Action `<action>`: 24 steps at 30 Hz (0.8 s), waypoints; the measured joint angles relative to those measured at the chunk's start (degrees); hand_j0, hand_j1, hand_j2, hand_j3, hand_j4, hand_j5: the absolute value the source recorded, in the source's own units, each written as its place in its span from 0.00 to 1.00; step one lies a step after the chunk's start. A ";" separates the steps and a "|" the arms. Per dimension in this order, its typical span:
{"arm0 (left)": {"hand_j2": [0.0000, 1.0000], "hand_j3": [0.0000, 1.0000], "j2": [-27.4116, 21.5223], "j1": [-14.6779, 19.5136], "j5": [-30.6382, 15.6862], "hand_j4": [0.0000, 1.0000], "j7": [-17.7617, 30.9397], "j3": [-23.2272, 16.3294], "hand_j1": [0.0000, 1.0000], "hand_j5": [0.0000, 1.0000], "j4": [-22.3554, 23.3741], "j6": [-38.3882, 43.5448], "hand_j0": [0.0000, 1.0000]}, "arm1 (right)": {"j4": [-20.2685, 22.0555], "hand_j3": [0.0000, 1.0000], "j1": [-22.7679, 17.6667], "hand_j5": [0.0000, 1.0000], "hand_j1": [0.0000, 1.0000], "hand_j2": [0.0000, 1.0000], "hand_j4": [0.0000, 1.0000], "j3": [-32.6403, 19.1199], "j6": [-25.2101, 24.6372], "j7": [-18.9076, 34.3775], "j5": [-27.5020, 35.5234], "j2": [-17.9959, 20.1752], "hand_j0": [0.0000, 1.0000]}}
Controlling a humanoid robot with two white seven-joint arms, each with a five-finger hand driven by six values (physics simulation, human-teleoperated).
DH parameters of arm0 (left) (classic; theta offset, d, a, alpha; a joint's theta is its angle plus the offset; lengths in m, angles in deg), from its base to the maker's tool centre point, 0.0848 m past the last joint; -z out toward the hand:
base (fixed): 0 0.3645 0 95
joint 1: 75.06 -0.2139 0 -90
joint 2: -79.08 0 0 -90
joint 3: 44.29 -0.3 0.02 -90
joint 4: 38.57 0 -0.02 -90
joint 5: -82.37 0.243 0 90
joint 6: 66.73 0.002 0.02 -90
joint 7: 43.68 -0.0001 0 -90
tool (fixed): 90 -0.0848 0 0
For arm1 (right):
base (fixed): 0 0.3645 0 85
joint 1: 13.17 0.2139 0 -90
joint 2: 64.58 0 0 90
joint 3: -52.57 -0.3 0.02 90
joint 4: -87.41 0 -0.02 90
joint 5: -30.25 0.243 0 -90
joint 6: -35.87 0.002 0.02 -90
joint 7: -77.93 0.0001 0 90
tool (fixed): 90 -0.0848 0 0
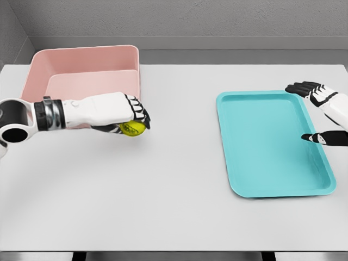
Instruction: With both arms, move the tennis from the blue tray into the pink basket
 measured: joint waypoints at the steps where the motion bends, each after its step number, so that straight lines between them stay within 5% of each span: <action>1: 0.64 0.64 -0.08 0.09 -0.27 0.64 0.00 0.02 0.64 0.64 0.03 0.00 0.64 | 0.02 1.00 -0.18 1.00 1.00 1.00 1.00 -0.02 0.00 0.00 0.00 0.00 1.00; 10: 0.64 0.64 -0.18 2.20 -1.53 0.64 0.00 1.60 0.64 0.64 2.35 0.00 0.64 | 0.90 1.00 -0.18 1.00 1.00 1.00 1.00 -0.05 0.00 0.00 -0.05 -0.07 1.00; 24: 0.65 0.65 1.41 6.24 -2.88 0.65 0.01 3.73 0.65 0.65 14.99 -0.02 0.65 | 0.85 1.00 -0.26 1.00 1.00 1.00 1.00 -0.02 0.00 0.00 -0.08 -0.09 1.00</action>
